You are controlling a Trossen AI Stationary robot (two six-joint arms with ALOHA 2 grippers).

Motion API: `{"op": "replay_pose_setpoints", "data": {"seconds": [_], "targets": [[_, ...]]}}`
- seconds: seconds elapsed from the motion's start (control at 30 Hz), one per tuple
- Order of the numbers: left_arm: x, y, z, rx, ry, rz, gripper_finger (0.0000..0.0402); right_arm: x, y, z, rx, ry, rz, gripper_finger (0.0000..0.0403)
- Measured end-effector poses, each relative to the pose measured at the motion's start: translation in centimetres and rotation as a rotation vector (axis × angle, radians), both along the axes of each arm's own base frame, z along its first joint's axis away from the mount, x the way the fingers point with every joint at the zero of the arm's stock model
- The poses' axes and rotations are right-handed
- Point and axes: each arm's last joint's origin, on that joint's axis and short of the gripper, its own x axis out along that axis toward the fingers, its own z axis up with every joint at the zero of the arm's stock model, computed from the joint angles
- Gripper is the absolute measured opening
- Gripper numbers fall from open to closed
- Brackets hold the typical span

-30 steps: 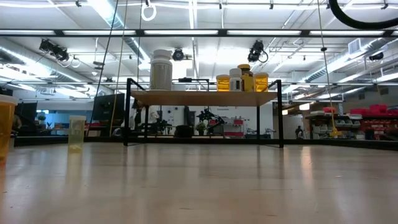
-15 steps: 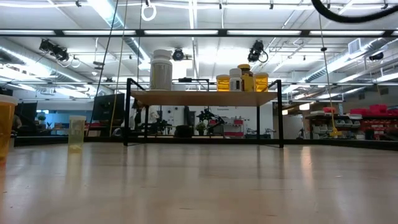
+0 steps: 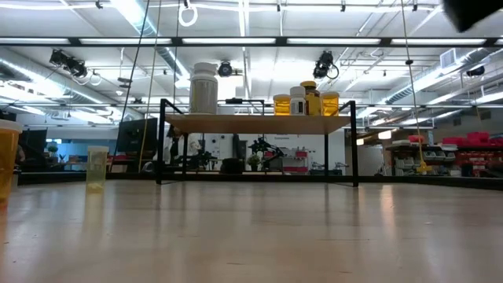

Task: Pick and place medicine bottles onto shelf by color
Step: Put the right small yellow medicine bottle on the shelf

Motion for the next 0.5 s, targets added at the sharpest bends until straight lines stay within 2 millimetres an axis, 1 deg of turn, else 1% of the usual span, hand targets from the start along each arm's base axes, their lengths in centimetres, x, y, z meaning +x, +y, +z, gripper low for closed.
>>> {"op": "replay_pose_setpoints", "data": {"seconds": [0.3,0.4,0.5], "targets": [[-0.7,-0.7,0.1,0.016,-0.008,0.014,0.0400,3.9,-3.8,2.5,0.027,-0.082,0.048,0.0119],[-0.9,-0.8,0.2,0.014,-0.012,0.012,0.0400,4.8,-5.1,3.1,0.013,-0.107,0.052,0.0120],[-1.1,-1.0,0.2,0.019,-0.012,0.017,0.0400,5.3,-5.9,3.3,0.001,-0.121,0.054,0.0120]]}}
